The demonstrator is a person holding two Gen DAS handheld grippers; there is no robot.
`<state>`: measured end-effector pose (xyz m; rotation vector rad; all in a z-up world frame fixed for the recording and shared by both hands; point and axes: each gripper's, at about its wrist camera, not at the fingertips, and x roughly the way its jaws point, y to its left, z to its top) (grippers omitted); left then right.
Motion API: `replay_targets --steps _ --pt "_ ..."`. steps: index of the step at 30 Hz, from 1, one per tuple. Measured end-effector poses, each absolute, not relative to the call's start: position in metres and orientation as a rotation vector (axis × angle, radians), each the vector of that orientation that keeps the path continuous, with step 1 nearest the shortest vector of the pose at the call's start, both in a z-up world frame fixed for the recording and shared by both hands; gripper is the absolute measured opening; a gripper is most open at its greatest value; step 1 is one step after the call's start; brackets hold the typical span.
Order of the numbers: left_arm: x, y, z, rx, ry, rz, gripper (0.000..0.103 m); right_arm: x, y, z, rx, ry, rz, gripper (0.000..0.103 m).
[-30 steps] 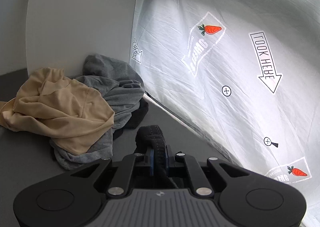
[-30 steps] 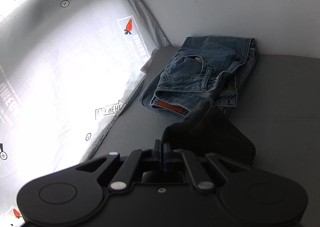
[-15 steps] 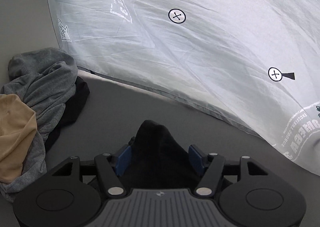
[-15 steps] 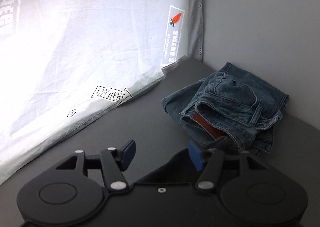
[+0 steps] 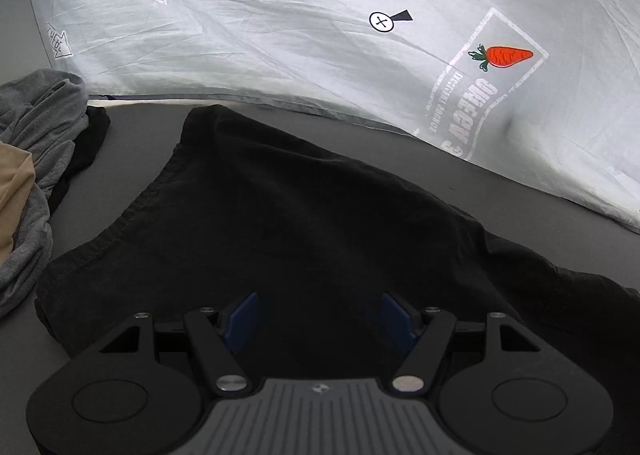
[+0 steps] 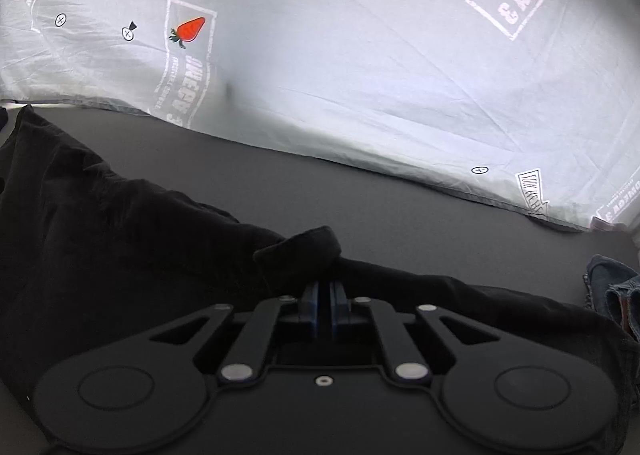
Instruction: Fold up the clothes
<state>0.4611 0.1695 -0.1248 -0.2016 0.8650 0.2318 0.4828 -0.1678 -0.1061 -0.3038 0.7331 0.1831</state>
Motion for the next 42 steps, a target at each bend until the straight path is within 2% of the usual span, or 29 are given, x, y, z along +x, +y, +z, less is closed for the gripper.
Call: replay_targets --steps 6,9,12,14,16,18,21,24,29,33,36,42 --pt "0.512 0.122 -0.147 -0.051 0.855 0.145 0.070 0.557 -0.189 -0.138 -0.133 0.805 0.085 0.002" --pt "0.530 0.127 -0.165 -0.042 0.874 0.180 0.070 0.592 -0.207 -0.162 -0.090 0.889 -0.020 0.002" --pt "0.533 0.138 -0.174 -0.061 0.879 0.189 0.077 0.590 -0.222 -0.162 -0.009 0.897 -0.067 0.003" --pt "0.526 0.144 -0.172 -0.050 0.875 0.199 0.077 0.571 -0.235 -0.150 0.058 0.861 -0.102 0.016" --pt "0.515 0.150 -0.163 -0.057 0.879 0.217 0.077 0.541 -0.246 -0.134 0.103 0.805 -0.144 0.048" --pt "0.499 0.154 -0.153 -0.089 0.872 0.223 0.077 0.501 -0.256 -0.118 0.114 0.752 -0.187 0.055" --pt "0.472 0.148 -0.144 -0.137 0.869 0.212 0.083 0.444 -0.258 -0.107 0.043 0.732 -0.233 0.075" --pt "0.448 0.128 -0.142 -0.117 0.879 0.170 0.083 0.389 -0.241 -0.112 -0.122 0.734 -0.237 0.084" --pt "0.418 0.088 -0.137 -0.029 0.867 0.088 0.084 0.328 -0.187 -0.158 -0.574 0.718 -0.202 0.084" --pt "0.398 0.059 -0.127 0.051 0.842 -0.018 0.084 0.306 -0.146 -0.203 -0.984 0.642 -0.168 0.092" --pt "0.382 0.033 -0.128 0.157 0.824 -0.102 0.087 0.303 -0.142 -0.204 -1.003 0.586 -0.167 0.093" --pt "0.364 -0.012 -0.151 0.332 0.858 -0.242 0.088 0.326 -0.173 -0.171 -0.750 0.571 -0.293 0.093"
